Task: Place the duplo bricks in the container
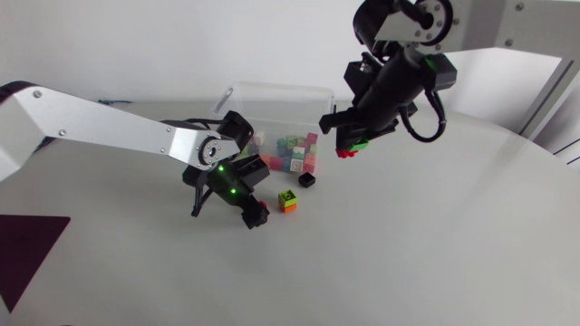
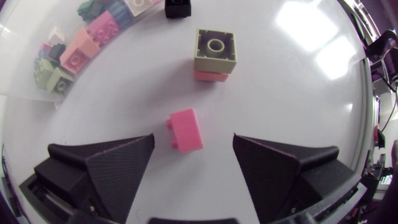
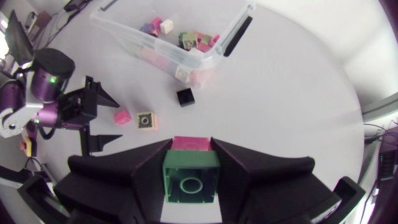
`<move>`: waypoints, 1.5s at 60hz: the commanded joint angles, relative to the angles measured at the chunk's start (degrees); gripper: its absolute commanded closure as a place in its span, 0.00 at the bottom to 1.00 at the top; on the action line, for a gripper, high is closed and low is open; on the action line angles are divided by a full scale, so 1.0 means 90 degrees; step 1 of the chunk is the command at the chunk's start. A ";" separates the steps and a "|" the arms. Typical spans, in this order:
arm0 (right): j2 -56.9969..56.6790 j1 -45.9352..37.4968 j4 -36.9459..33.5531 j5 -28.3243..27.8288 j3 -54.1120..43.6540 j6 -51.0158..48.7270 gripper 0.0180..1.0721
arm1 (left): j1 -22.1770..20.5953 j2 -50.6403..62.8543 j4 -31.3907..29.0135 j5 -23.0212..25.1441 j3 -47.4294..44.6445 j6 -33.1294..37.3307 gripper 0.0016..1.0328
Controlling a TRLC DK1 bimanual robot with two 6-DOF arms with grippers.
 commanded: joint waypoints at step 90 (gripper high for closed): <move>0.3944 -0.0233 0.1456 -0.0037 0.4601 -0.0128 0.69 | 0.0088 -0.0931 0.0332 -0.0169 -0.0797 0.0054 0.61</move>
